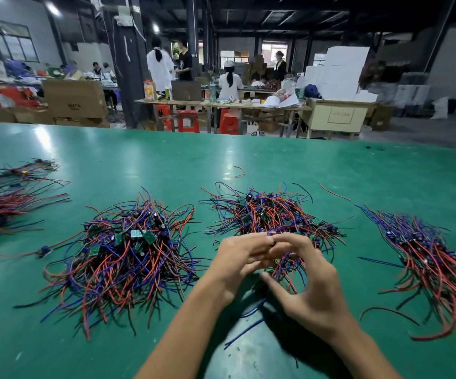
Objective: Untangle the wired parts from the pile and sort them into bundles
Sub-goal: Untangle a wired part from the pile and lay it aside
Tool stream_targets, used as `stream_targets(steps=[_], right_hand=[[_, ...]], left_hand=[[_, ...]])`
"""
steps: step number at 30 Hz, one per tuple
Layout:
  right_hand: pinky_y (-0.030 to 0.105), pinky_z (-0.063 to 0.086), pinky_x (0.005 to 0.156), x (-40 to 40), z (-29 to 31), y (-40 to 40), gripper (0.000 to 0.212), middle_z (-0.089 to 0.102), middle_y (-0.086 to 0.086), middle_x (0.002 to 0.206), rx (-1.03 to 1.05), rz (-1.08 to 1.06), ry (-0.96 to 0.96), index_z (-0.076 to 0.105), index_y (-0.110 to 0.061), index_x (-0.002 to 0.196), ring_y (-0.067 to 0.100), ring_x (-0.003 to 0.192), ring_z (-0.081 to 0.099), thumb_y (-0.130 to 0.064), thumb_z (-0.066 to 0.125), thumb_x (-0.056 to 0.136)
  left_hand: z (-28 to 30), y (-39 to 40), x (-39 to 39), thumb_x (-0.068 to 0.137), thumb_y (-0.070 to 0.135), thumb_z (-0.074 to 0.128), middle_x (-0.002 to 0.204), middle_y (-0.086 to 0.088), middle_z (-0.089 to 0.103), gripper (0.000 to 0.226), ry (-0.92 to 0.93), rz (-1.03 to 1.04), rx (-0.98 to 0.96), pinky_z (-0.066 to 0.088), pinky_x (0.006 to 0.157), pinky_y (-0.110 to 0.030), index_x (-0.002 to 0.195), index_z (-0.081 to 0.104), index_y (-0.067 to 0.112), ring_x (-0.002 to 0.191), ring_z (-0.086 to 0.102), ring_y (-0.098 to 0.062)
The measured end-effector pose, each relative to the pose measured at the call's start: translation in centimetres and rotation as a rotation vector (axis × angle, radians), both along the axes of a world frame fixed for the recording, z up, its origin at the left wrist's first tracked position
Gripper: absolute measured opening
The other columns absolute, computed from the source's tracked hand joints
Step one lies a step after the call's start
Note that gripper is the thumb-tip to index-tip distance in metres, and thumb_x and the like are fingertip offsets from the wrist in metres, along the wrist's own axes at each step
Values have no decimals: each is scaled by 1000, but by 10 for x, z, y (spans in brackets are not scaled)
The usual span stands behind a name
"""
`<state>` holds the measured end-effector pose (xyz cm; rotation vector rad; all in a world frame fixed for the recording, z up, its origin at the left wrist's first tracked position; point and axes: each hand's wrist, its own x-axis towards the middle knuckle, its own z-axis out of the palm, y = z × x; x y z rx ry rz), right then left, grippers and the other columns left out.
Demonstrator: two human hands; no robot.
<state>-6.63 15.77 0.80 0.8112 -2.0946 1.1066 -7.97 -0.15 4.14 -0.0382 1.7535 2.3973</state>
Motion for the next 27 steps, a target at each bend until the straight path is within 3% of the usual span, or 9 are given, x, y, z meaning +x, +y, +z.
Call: stream_targets(steps=[3,6,10,14,17,20,22,25,27], right_hand=[[32,50,78,3,4,-5,8,70,-8,89,-208,-18,-131,65,-29,91,13,87,67,-35,61,90],[33,49,70,0,4,-4,44,70,-9,70,-283,-244,-371,67,-25,67,9,71,65,-50,45,96],[19,44,59,-11,3,2,49,71,-10,65,-280,-224,-617,76,-26,73,1,57,61,-57,50,99],[10,39,51,-16,8,-2,46,71,-4,67,-592,1,-812,76,-11,74,-1,51,55,-53,61,88],[14,28,39,-15,10,0,34,68,-4,66,-693,10,-865,79,-17,76,2,43,40,-50,72,81],[17,25,36,-15,11,5,32,61,-4,62,-824,6,-916,77,-20,73,6,41,36,-52,78,73],[17,25,37,-13,14,9,36,57,-3,55,-772,-35,-901,73,-18,68,6,38,35,-53,77,74],[25,30,47,-12,13,14,47,47,-4,41,-339,-234,-688,68,-15,57,6,38,35,-53,72,85],[21,31,45,-10,15,9,49,44,0,40,-353,-106,-653,69,-13,57,7,37,35,-51,69,88]], left_hand=[[3,-8,-2,90,3,64,92,-12,76,20,-29,-87,17,59,66,-24,109,72,1,73,72,-19],[5,-14,1,95,4,62,104,-15,77,22,6,-167,-45,59,68,-25,116,69,2,77,74,-20],[2,-18,2,96,2,62,107,-13,75,25,54,-245,-83,58,74,-23,120,65,-1,79,71,-16],[-2,-19,3,95,2,62,113,-17,72,30,83,-322,-107,57,75,-21,124,65,-3,79,69,-15],[-1,-20,3,97,11,63,95,1,71,23,106,-298,-183,56,67,-23,119,70,9,70,65,-12],[1,-21,3,100,19,61,97,9,74,18,136,-246,-288,49,59,-22,112,72,22,65,59,-7],[2,-20,1,101,18,59,99,8,75,18,144,-190,-276,45,64,-22,112,71,24,72,57,-8],[3,-20,-1,101,11,56,98,2,75,22,120,-119,-123,53,71,-20,120,67,15,78,65,-13],[5,-21,0,101,8,55,100,-4,73,24,125,-155,-33,55,74,-21,122,66,9,77,68,-13]])
